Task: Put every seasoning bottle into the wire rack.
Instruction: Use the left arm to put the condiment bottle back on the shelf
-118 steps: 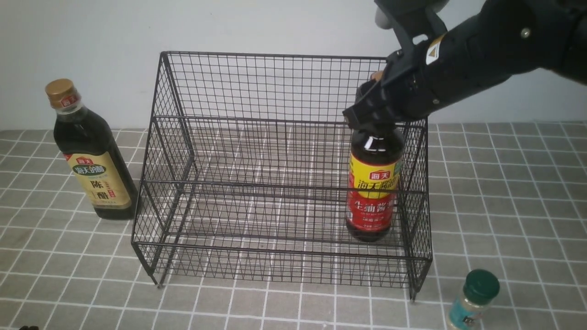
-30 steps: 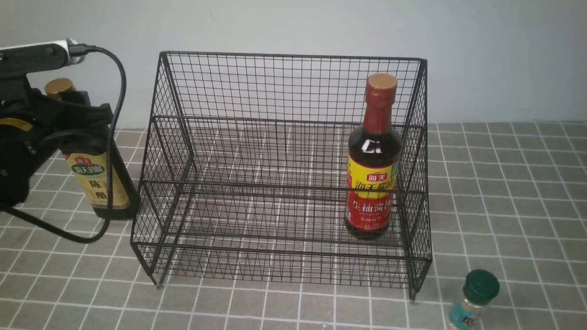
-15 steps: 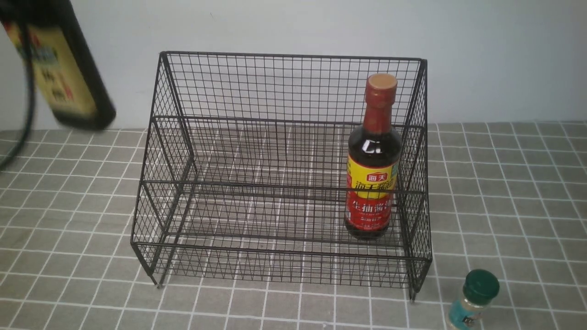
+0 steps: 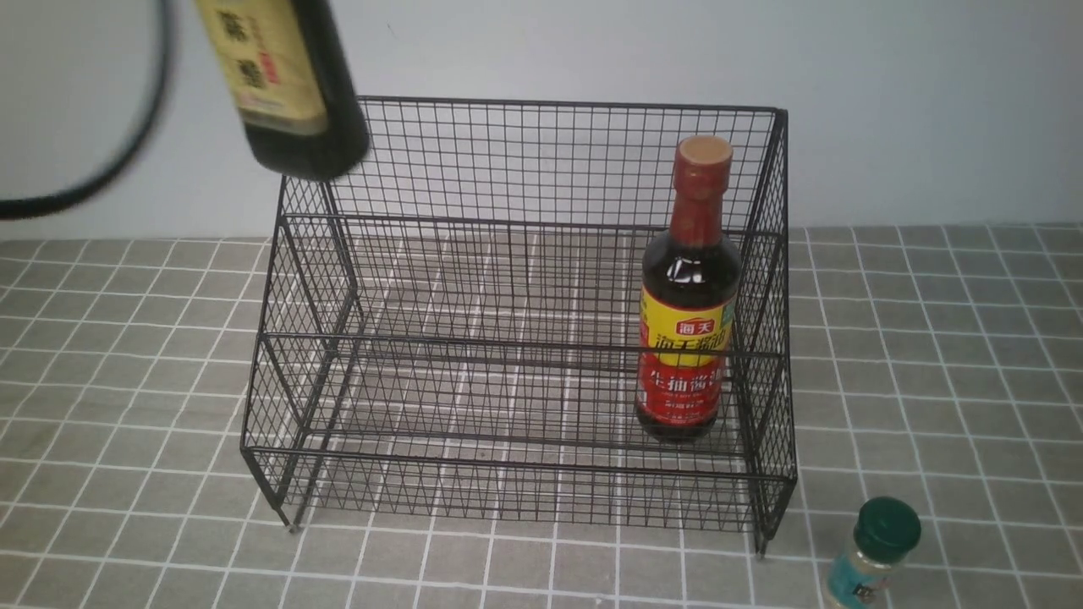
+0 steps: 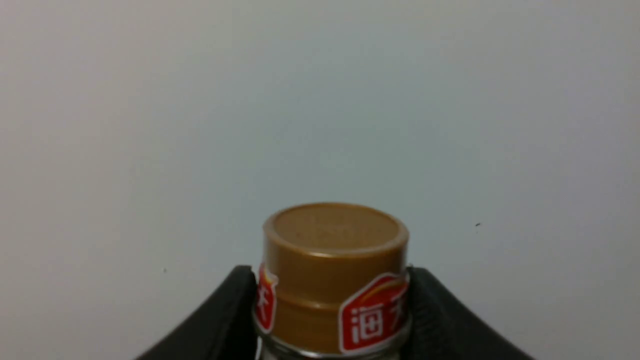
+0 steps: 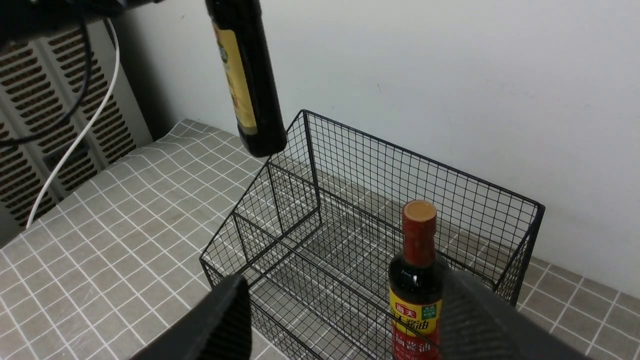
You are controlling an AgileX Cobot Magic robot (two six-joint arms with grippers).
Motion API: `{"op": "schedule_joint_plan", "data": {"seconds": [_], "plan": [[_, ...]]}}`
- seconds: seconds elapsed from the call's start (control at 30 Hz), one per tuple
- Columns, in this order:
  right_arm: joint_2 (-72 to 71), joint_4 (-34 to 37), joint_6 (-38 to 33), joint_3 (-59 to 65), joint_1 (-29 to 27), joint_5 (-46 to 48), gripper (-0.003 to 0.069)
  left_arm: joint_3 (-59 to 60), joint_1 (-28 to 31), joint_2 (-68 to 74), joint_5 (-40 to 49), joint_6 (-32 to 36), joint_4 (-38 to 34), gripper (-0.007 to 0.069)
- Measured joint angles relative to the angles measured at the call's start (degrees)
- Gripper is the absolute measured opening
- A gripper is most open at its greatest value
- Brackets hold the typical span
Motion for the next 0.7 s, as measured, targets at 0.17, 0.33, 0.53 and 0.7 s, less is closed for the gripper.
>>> {"op": "schedule_joint_plan", "data": {"seconds": [0.17, 0.33, 0.53, 0.7], "plan": [[0.0, 0.0, 0.0, 0.0, 0.0, 0.0, 0.0463, 0.0, -0.1, 5.3, -2.0, 0.2, -0.8, 0.0322], [0.0, 0.0, 0.0, 0.0, 0.0, 0.0, 0.0463, 0.0, -0.1, 8.3, -2.9, 0.3, -1.6, 0.0322], [0.0, 0.0, 0.0, 0.0, 0.0, 0.0, 0.0463, 0.0, -0.1, 11.6, 3.1, 0.4, -1.4, 0.0322], [0.0, 0.0, 0.0, 0.0, 0.0, 0.1, 0.0463, 0.1, -0.1, 15.1, 10.8, 0.4, -0.9, 0.0322]]}}
